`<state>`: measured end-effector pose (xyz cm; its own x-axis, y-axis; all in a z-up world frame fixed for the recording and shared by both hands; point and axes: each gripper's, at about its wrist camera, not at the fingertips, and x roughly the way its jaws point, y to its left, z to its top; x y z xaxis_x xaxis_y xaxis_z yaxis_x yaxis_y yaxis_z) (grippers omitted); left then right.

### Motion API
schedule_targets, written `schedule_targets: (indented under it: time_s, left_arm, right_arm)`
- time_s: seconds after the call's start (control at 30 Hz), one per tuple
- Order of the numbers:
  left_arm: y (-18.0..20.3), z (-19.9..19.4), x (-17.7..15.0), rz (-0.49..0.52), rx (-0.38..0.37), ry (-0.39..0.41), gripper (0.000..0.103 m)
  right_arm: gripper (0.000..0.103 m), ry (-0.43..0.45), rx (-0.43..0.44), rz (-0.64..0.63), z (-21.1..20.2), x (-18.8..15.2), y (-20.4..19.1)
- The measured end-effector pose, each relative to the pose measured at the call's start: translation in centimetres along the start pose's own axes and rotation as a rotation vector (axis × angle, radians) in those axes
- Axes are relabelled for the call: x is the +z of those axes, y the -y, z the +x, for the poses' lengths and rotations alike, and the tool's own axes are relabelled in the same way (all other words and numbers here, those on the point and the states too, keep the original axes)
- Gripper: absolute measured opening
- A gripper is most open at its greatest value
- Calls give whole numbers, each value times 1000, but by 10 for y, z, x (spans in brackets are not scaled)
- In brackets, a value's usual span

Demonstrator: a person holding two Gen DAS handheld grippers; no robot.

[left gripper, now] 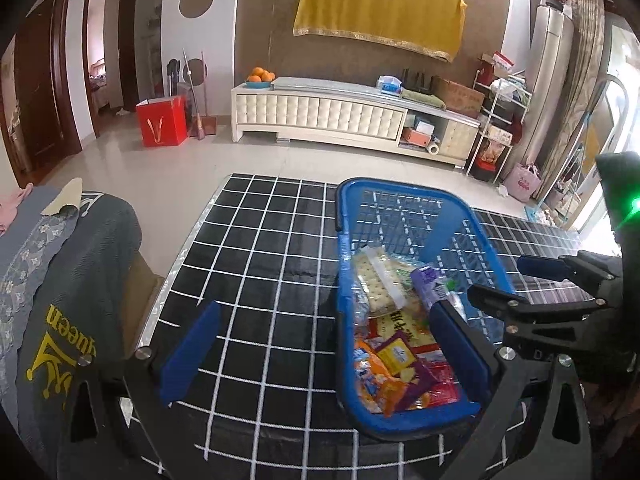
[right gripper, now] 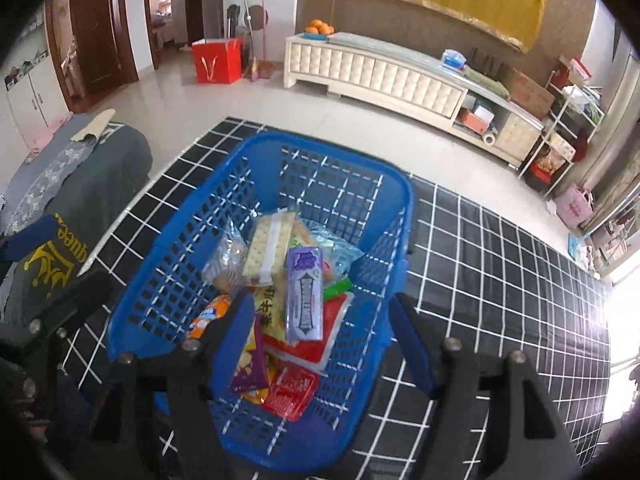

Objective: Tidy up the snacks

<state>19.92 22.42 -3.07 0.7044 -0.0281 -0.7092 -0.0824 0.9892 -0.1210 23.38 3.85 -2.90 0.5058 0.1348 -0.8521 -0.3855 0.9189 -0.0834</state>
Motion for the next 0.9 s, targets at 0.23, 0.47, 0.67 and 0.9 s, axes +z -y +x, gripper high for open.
schedule_targets:
  time_s: [0.23, 0.47, 0.67, 0.9]
  left_arm:
    - [25, -36, -7, 28, -11, 26, 103]
    - [60, -84, -21, 66, -35, 96, 103]
    - [94, -119, -39, 111, -54, 163, 103]
    - [126, -154, -58, 158, -66, 253, 103]
  right_arm:
    - [74, 97, 2, 16, -53, -20, 15]
    - [84, 199, 19, 59, -103, -53, 33]
    - [92, 273, -6, 71, -138, -84, 46]
    - [103, 380, -68, 140, -171, -116, 61]
